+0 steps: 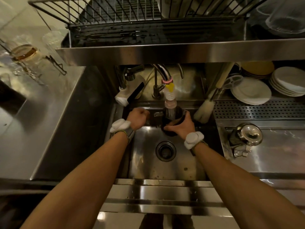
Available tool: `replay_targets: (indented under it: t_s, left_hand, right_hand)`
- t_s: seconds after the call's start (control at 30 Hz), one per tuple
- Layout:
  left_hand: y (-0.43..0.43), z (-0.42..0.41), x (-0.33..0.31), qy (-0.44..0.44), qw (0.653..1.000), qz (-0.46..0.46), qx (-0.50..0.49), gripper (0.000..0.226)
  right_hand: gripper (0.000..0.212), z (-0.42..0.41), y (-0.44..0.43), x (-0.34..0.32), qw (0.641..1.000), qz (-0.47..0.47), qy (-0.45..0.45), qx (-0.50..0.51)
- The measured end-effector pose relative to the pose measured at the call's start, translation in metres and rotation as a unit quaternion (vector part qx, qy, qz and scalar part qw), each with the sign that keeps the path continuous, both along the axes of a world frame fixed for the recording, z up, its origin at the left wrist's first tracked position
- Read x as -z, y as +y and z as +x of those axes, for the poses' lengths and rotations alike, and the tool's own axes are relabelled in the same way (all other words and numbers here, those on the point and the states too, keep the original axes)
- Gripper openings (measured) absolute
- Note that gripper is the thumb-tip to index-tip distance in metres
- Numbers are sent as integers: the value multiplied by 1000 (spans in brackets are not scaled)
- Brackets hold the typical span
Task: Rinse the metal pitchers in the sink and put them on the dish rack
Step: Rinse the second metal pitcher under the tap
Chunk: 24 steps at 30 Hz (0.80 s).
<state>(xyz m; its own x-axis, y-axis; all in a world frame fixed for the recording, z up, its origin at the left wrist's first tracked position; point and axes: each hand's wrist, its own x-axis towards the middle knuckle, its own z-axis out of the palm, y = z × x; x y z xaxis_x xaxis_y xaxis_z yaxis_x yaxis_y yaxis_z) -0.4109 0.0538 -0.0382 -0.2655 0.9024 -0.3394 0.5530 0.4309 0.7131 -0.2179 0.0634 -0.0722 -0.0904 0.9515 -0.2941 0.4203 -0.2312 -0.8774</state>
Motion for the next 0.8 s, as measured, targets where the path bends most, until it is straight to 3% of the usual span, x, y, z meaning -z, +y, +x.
replay_targets:
  t_s: [0.17, 0.27, 0.4, 0.5, 0.63, 0.73, 0.8]
  left_hand:
    - [-3, 0, -6, 6, 1000, 19, 14, 29]
    - [-4, -4, -4, -3, 999, 30, 15, 27]
    - [-5, -5, 3, 5, 999, 25, 35, 27]
    - [-7, -6, 7, 3, 999, 14, 36, 26]
    - [-3, -6, 7, 9, 999, 31, 31, 28]
    - [-2, -3, 5, 10, 999, 28, 22, 30]
    - [-2, 0, 4, 16, 999, 20, 20, 30]
  right_hand:
    - [96, -9, -6, -6, 1000, 6, -15, -26]
    - [97, -10, -5, -6, 1000, 8, 4, 29]
    - [95, -13, -8, -5, 1000, 11, -28, -9]
    - [95, -14, -6, -3, 998, 20, 5, 61]
    - [92, -12, -5, -5, 999, 26, -22, -10]
    - [94, -8, -4, -3, 999, 28, 14, 32]
    - [93, -9, -4, -5, 999, 28, -5, -15]
